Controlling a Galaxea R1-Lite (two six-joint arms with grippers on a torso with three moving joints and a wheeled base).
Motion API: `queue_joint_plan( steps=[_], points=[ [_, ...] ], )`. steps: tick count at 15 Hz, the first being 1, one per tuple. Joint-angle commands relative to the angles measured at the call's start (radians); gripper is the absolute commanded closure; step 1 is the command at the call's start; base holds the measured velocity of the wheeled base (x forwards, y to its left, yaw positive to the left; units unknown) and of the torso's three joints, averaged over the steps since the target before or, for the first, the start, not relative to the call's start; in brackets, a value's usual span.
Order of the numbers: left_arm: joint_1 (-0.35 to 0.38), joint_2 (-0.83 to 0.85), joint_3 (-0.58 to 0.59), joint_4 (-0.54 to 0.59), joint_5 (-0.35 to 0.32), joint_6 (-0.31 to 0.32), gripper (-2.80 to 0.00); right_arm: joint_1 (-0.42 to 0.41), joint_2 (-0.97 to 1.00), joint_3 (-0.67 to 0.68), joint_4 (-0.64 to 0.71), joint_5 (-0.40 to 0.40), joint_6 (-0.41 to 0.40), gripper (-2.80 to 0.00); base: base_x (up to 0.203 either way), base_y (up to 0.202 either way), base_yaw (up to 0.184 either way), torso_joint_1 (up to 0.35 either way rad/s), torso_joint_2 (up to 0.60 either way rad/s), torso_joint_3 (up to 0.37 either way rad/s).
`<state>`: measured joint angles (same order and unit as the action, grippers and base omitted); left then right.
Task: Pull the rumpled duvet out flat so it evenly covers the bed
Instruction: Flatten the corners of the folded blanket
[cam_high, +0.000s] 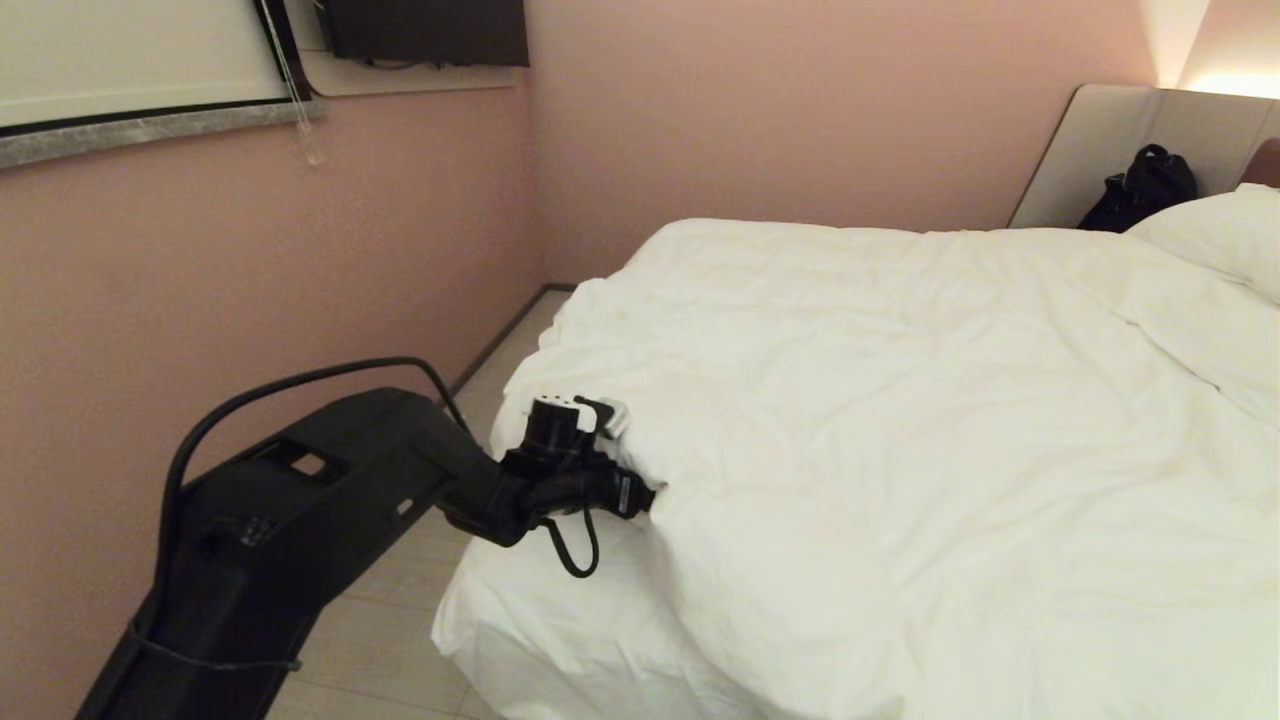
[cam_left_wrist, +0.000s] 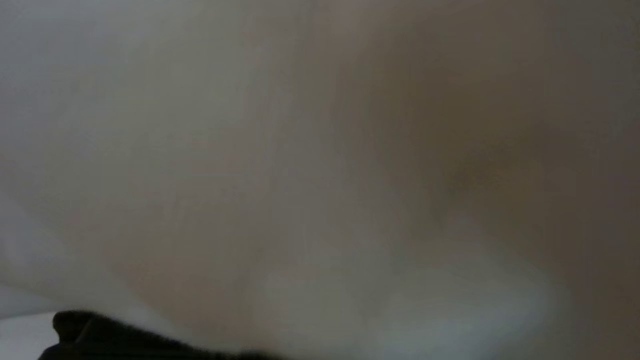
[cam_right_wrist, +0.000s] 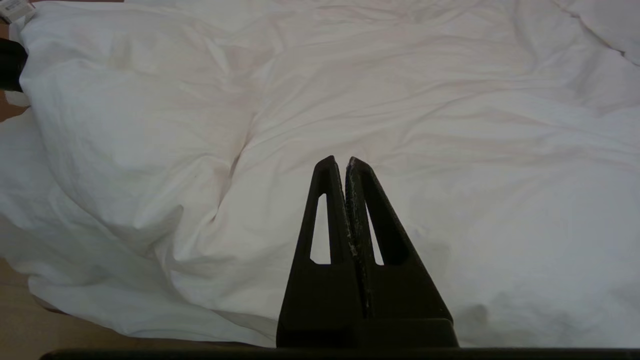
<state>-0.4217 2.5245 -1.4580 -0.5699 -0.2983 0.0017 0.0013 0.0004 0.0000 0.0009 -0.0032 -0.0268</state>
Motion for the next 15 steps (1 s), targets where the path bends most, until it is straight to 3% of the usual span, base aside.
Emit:
queue_joint_plan(
  steps=[1, 6, 11, 12, 15],
  points=[
    [-0.004, 0.055, -0.050, 0.001, 0.000, 0.001, -2.80, 0.000, 0.001, 0.000, 0.001, 0.000, -0.001, 0.00, 0.000, 0.000, 0.000, 0.000, 0.00, 0.000],
    [-0.007, 0.098, -0.154, 0.083, 0.005, 0.006, -2.80, 0.000, 0.001, 0.000, 0.000, 0.000, -0.001, 0.00, 0.000, 0.000, 0.000, 0.000, 0.00, 0.000],
    [-0.006, 0.102, -0.172, 0.102, 0.008, 0.012, -2.80, 0.000, 0.001, 0.000, 0.000, 0.000, -0.001, 0.00, 0.000, 0.000, 0.000, 0.000, 0.00, 0.000],
    [-0.006, 0.108, -0.179, 0.103, 0.008, 0.012, 0.00, 0.000, 0.000, 0.000, 0.001, 0.000, -0.001, 0.00, 0.000, 0.000, 0.000, 0.000, 0.00, 0.000],
    [-0.006, 0.108, -0.180, 0.105, 0.008, 0.023, 0.00, 0.000, 0.000, 0.000, 0.001, 0.000, -0.001, 0.00, 0.000, 0.000, 0.000, 0.000, 0.00, 0.000]
  ],
)
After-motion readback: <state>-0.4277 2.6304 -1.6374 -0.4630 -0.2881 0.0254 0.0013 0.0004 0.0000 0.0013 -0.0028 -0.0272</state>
